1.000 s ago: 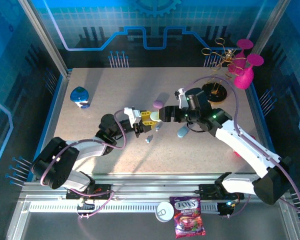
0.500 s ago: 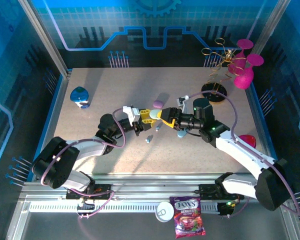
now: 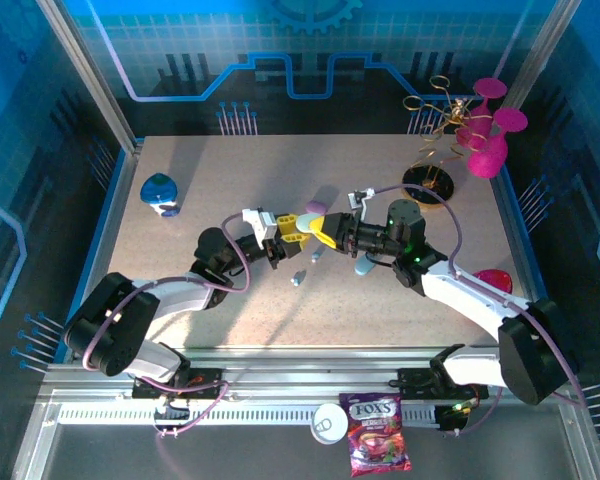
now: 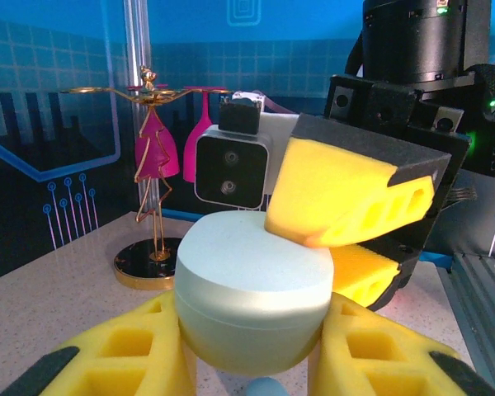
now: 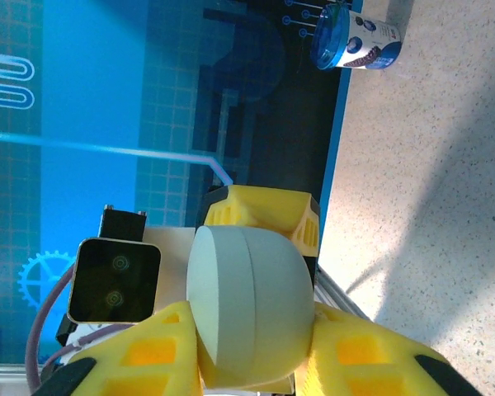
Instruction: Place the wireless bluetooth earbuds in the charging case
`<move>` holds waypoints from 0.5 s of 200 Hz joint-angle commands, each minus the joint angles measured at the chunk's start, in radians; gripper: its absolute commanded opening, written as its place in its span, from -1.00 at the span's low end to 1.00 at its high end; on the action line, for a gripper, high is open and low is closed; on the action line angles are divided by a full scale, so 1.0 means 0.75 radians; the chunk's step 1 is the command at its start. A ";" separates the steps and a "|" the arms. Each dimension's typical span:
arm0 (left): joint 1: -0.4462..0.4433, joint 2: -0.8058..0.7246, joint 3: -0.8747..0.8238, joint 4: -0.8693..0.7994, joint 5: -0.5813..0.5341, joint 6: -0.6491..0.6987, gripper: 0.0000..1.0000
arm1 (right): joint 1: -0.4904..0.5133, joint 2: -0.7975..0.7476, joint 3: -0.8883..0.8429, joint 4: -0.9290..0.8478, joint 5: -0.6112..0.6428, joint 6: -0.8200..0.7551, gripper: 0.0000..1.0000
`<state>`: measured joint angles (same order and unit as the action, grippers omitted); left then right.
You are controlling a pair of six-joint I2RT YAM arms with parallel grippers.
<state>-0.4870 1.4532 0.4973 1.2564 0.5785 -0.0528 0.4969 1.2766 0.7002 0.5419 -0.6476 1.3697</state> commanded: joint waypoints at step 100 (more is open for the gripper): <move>-0.011 -0.224 -0.067 -0.454 -0.076 0.263 0.97 | -0.201 0.095 0.030 -0.493 0.312 -0.503 -0.59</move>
<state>-0.4885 1.3449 0.4828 1.0840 0.5705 0.0616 0.3828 1.3033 0.6857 0.3279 -0.5335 1.1633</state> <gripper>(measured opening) 0.962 0.245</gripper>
